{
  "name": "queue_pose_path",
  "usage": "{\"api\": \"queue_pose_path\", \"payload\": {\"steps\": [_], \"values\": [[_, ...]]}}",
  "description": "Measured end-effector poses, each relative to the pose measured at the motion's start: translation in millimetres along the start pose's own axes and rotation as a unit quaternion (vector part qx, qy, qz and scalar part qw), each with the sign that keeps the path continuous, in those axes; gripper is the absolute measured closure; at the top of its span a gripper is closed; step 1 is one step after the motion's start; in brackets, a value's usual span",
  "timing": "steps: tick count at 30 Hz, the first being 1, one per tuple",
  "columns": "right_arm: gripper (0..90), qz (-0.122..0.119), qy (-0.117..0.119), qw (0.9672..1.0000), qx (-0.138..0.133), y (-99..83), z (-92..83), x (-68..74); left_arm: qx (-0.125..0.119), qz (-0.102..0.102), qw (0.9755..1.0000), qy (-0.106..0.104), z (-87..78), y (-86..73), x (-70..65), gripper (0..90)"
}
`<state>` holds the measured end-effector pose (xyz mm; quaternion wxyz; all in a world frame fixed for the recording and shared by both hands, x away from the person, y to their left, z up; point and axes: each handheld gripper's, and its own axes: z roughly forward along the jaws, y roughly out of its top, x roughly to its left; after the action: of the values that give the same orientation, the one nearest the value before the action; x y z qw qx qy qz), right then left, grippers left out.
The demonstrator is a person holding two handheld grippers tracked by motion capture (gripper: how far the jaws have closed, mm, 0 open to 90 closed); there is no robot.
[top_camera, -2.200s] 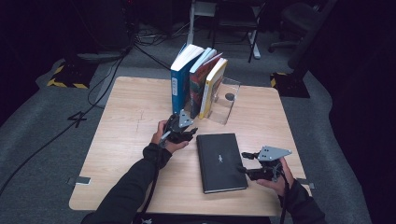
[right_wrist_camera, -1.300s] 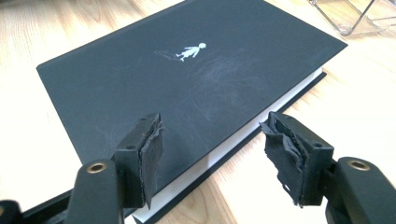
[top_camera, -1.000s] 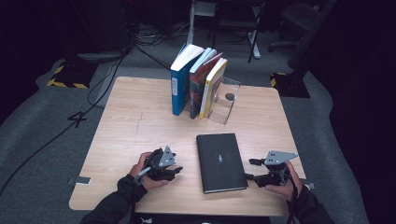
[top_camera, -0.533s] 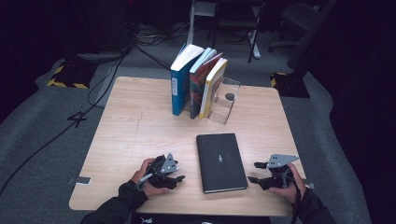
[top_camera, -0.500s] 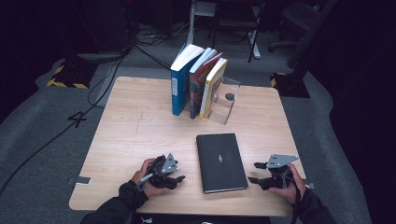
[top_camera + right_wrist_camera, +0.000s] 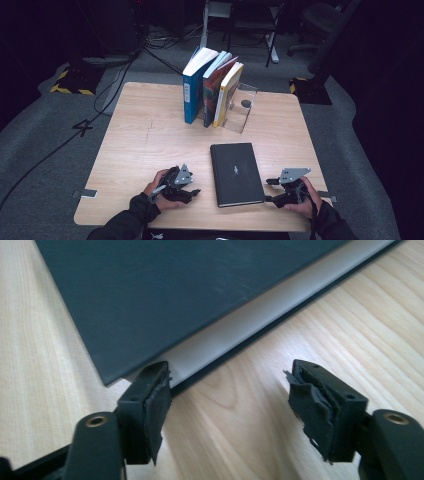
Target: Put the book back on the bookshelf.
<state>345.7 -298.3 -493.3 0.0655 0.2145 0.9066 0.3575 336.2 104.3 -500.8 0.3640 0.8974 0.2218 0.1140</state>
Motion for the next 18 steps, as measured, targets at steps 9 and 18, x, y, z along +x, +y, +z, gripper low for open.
{"api": "queue_pose_path", "payload": {"steps": [9,18], "values": [[37.4,-0.017,0.029,0.9993,-0.013,3.3,5.2,6.6,-0.001,-0.010,0.9999,0.001,1.2,-0.4,5.0,32.7],[37.3,-0.032,0.028,0.9990,-0.014,14.4,15.4,23.2,0.000,-0.013,0.9999,0.000,0.1,-2.0,7.6,31.9]]}}
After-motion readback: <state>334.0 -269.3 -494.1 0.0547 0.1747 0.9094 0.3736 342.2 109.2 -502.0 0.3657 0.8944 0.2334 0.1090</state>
